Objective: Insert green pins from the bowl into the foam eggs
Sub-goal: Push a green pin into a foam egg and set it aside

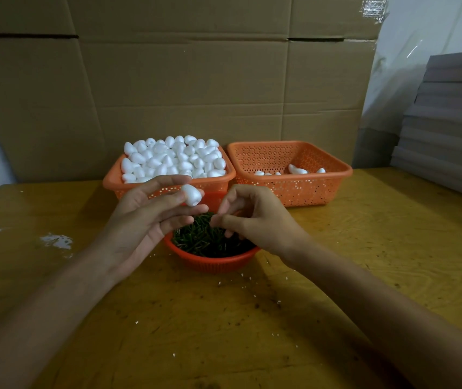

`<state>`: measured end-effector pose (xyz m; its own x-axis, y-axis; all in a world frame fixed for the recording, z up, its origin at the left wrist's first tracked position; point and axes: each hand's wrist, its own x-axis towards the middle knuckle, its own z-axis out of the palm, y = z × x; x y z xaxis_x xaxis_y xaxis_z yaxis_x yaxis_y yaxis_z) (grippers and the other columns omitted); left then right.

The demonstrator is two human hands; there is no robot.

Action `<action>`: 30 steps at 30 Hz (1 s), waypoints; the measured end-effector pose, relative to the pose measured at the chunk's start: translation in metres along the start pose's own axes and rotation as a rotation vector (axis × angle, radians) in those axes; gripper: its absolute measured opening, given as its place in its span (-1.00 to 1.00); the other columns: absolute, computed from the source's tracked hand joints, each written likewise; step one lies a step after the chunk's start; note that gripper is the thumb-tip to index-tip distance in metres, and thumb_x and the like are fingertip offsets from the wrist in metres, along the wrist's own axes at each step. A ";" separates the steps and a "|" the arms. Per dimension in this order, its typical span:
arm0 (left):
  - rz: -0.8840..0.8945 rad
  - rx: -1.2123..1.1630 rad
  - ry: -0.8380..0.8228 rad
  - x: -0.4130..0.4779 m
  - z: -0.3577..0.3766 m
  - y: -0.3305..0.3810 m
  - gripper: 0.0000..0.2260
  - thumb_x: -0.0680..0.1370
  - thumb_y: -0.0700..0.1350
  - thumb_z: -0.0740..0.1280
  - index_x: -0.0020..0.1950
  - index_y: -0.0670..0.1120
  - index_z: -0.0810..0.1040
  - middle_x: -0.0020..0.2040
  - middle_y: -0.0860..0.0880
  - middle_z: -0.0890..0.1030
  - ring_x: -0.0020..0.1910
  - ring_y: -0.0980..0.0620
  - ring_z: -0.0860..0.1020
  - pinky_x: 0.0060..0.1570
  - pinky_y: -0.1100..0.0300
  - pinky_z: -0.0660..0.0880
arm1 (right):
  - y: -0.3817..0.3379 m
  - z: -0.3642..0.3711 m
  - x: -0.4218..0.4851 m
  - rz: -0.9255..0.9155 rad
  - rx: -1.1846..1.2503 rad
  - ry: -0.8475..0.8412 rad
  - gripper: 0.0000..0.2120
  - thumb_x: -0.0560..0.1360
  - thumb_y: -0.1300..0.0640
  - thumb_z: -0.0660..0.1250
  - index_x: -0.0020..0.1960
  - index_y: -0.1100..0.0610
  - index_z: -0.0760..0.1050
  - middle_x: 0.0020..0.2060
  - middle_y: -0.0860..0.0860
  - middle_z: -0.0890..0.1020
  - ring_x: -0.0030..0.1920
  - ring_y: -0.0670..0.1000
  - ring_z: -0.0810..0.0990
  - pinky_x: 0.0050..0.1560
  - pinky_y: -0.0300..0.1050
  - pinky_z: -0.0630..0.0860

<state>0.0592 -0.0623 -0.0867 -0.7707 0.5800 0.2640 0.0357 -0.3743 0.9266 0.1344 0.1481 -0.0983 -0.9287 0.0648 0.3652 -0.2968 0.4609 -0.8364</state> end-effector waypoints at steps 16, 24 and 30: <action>-0.017 0.011 0.030 -0.001 0.002 0.001 -0.80 0.48 -0.17 0.46 0.09 -0.01 0.74 0.12 -0.28 0.73 0.07 -0.17 0.75 -0.19 0.26 0.65 | -0.002 -0.005 0.000 0.069 0.153 -0.056 -0.93 0.74 0.21 0.15 0.20 0.16 0.37 0.01 0.04 0.75 -0.14 0.19 0.75 -0.36 -0.12 0.57; -0.031 0.019 0.016 -0.001 0.001 0.001 -0.81 0.50 -0.17 0.46 0.07 0.02 0.75 0.12 -0.27 0.73 0.09 -0.18 0.74 -0.18 0.26 0.65 | 0.006 -0.003 0.003 -0.032 0.086 0.004 -0.95 0.60 0.14 0.45 -0.03 0.05 0.59 -0.17 -0.04 0.67 -0.21 0.02 0.73 -0.38 -0.13 0.58; -0.030 0.025 0.028 0.000 0.000 0.000 -0.82 0.50 -0.18 0.46 0.06 0.02 0.75 0.12 -0.28 0.72 0.09 -0.16 0.74 -0.16 0.25 0.65 | 0.004 -0.005 0.001 -0.044 0.142 0.035 -0.90 0.58 0.16 0.47 0.08 0.12 0.72 -0.10 0.02 0.75 -0.24 0.01 0.71 -0.35 -0.19 0.60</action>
<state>0.0591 -0.0620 -0.0861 -0.7894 0.5699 0.2282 0.0277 -0.3384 0.9406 0.1339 0.1542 -0.0991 -0.9064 0.0790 0.4149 -0.3680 0.3345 -0.8676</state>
